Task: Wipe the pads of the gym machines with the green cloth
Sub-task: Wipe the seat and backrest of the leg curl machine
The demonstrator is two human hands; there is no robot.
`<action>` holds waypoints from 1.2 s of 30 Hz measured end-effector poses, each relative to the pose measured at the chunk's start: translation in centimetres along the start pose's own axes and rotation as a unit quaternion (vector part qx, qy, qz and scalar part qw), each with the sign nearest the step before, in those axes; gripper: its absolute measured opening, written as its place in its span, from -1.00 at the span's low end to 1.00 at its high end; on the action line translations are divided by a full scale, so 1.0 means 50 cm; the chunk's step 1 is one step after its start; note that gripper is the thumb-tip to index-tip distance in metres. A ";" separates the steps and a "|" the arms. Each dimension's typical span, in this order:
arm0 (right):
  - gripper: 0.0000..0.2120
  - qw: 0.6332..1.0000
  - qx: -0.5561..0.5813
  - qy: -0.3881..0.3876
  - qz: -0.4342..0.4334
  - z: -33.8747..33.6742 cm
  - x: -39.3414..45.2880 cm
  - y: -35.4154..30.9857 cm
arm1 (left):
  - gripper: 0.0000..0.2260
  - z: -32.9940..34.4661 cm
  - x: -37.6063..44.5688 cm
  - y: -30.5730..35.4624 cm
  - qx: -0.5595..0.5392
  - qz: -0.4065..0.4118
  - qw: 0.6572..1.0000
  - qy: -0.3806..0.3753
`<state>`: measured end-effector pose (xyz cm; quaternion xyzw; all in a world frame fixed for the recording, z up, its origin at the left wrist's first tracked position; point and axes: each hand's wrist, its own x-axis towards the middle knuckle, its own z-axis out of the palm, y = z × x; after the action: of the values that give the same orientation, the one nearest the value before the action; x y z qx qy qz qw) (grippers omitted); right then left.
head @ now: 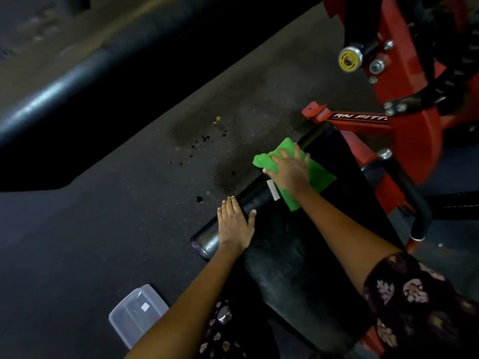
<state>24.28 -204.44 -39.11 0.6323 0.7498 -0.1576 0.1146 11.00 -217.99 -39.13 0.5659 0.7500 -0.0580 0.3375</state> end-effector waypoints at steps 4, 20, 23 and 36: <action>-0.47 0.992 -0.030 -0.011 -0.121 0.018 -0.044 -0.018 | -0.38 -0.005 0.024 0.027 0.008 0.001 1.000 -0.003; -0.49 0.998 0.000 0.049 -0.035 -0.035 0.077 0.150 | -0.42 -0.041 0.132 0.144 -0.043 0.016 0.999 -0.024; -0.50 0.999 0.005 0.042 0.019 -0.037 0.075 0.134 | -0.41 -0.045 0.155 0.162 -0.059 0.024 0.997 -0.038; -0.49 0.995 -0.005 0.080 -0.058 -0.036 0.126 0.198 | -0.35 -0.066 0.263 0.263 -0.070 0.176 0.975 -0.113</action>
<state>32.97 -196.51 -40.70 0.5980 0.7925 -0.1095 0.0481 19.49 -201.15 -40.26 0.6541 0.5974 -0.0091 0.4639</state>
